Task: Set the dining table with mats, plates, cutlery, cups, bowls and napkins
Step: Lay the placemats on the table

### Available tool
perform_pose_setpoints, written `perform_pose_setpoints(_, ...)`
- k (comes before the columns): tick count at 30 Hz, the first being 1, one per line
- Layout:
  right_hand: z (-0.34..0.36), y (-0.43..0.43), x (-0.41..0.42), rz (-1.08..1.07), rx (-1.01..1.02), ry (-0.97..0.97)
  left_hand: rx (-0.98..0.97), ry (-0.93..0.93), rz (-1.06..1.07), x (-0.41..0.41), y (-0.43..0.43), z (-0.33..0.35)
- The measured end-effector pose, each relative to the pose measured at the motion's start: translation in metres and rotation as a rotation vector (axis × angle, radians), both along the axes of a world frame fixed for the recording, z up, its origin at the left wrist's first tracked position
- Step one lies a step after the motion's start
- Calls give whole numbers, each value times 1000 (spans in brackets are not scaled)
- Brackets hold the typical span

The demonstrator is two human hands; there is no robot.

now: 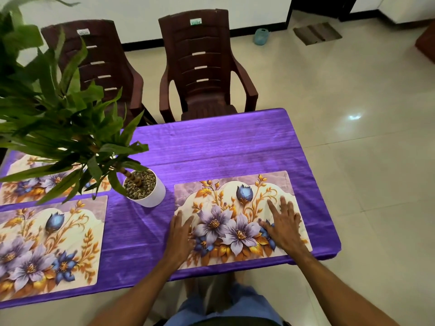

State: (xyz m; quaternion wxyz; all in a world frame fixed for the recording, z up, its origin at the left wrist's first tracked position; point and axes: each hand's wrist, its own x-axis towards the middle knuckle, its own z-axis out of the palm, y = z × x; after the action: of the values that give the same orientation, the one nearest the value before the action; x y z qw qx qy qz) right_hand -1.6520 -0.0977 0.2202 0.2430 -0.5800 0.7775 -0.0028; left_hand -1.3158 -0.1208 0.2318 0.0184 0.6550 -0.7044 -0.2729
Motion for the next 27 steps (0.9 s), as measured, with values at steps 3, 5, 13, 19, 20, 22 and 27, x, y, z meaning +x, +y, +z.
perform_pose_setpoints(3, -2, 1, 0, -5, -12, 2, 6, 8, 9, -1, 0, 2)
perform_pose_setpoints(5, -2, 1, 0, -3, -15, -1, 7, 7, 11, -2, 0, 3)
perform_pose_setpoints(13, 3, 2, 0, 4, -29, -5, -9, 22, 3, -1, 0, 4)
perform_pose_setpoints(19, 20, 2, 41, -7, -266, -17, -94, 132, 18, 14, -1, 22)
perform_pose_setpoints(20, 25, 1, 59, -1, -316, -57, -117, 170, 46, 21, 1, 26)
perform_pose_setpoints(22, 33, 0, 100, 37, -373, -163, -159, 234, 133, 43, 7, 33)
perform_pose_setpoints(27, 43, -6, 230, 253, -309, -407, -355, 234, 359, 153, 25, 45)
